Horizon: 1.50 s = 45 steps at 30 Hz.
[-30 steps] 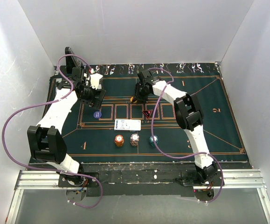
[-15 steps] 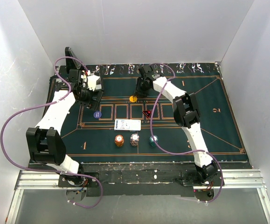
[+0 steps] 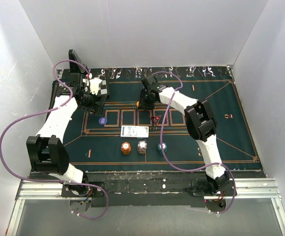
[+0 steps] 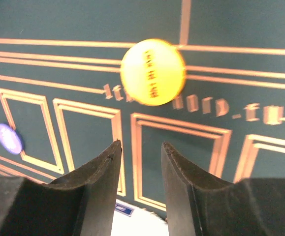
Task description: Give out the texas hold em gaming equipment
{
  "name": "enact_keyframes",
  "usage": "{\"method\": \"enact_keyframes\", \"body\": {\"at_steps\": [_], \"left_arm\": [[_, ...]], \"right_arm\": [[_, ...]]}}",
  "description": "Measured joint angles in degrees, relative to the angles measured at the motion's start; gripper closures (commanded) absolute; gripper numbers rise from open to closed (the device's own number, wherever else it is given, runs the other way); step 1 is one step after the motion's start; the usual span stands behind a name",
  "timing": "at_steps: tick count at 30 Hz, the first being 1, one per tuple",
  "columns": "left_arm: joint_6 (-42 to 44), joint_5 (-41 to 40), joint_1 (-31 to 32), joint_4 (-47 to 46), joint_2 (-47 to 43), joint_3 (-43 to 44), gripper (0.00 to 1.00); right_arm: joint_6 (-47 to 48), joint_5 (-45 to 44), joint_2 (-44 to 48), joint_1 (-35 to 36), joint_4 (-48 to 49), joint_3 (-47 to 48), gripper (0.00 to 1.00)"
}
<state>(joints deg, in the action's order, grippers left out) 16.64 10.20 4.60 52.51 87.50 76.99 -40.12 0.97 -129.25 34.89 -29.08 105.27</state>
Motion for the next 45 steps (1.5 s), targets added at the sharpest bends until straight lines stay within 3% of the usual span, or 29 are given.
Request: {"method": "enact_keyframes", "body": {"at_steps": [8,30,35,38,45], "left_arm": [[-0.2,0.0,-0.4,0.0,-0.9,0.0,0.02],[-0.1,0.1,-1.9,-0.3,-1.0,-0.9,0.02],[0.1,0.1,-1.9,-0.2,-1.0,-0.9,0.02],[0.1,0.1,-1.9,-0.2,-1.0,-0.9,0.02],[-0.1,0.2,-1.9,0.2,-1.4,-0.9,0.02]], "right_arm": [[-2.6,4.0,-3.6,4.4,0.7,3.8,0.60],[-3.4,1.1,-12.9,-2.0,-2.9,18.4,0.61],[-1.8,0.0,-15.6,-3.5,-4.6,23.2,0.53],[-1.0,-0.2,-13.2,-3.8,-1.7,18.4,0.48],[4.7,-1.6,1.5,-1.2,1.3,-4.0,0.41]]}}
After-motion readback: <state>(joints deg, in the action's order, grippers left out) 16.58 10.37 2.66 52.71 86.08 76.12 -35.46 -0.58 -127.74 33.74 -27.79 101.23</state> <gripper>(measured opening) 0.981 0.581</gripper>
